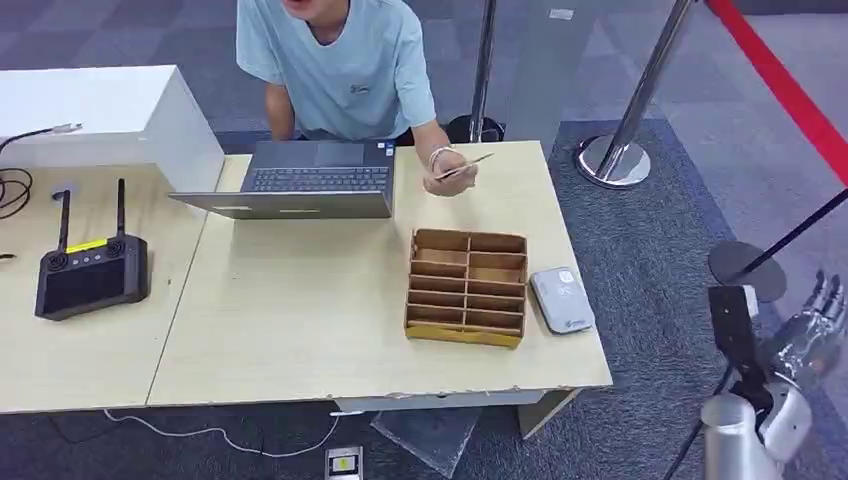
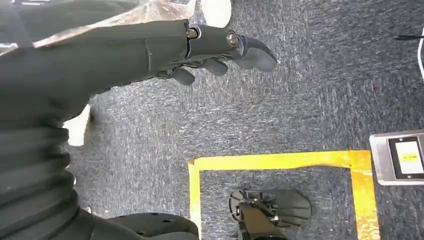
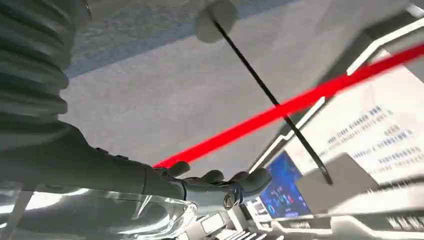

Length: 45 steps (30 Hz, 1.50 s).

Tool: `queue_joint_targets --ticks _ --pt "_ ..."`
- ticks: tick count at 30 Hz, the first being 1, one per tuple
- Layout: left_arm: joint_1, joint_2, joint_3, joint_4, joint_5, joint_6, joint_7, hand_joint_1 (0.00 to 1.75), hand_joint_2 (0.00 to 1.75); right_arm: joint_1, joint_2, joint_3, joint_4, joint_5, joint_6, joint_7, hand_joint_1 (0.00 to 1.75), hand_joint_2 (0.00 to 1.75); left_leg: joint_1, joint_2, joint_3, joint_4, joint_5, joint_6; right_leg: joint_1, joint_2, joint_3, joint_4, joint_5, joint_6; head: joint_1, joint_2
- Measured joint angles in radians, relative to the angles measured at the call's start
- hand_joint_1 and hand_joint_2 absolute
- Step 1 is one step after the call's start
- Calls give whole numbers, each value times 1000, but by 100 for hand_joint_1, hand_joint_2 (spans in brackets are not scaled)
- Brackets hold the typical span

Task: Pass the card to the sensor for recognition and then transmit it.

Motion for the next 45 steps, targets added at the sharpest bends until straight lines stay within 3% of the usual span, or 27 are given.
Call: queue_joint_targets --ticks 7,10,21,29,35,40,45 --pt "0 1 0 0 5 5 -3 0 175 37 -4 162 -206 -37 1 134 0 175 0 0 0 0 0 0 0 0 0 0 0 0 0 0" --pt "-1 2 0 0 4 8 -10 0 175 38 -22 267 -285 -21 2 196 0 175 0 0 0 0 0 0 0 0 0 0 0 0 0 0" --pt "-4 8 0 0 -11 6 -15 0 175 -30 -84 613 -434 -22 5 280 0 175 0 0 -1 0 0 0 0 -1 0 1 0 0 0 0" --pt "-4 10 0 0 -17 6 -25 0 175 -125 -108 842 -452 -26 23 288 0 175 0 0 -1 0 0 0 0 -1 -1 1 0 0 -1 0" --pt "-3 10 0 0 -17 6 -25 0 175 -139 -123 908 -454 -29 25 288 0 175 0 0 -2 0 0 0 0 -1 -1 1 -1 1 0 0" --pt "-4 10 0 0 -24 0 -24 0 175 -183 -124 981 -441 -23 89 277 0 175 0 0 -2 0 0 0 0 0 -1 1 -1 1 0 0" --pt "-4 10 0 0 -27 -5 -24 0 175 -234 -108 1055 -383 -53 96 258 0 175 1 0 -2 0 0 0 0 -1 -1 1 -1 1 0 0"
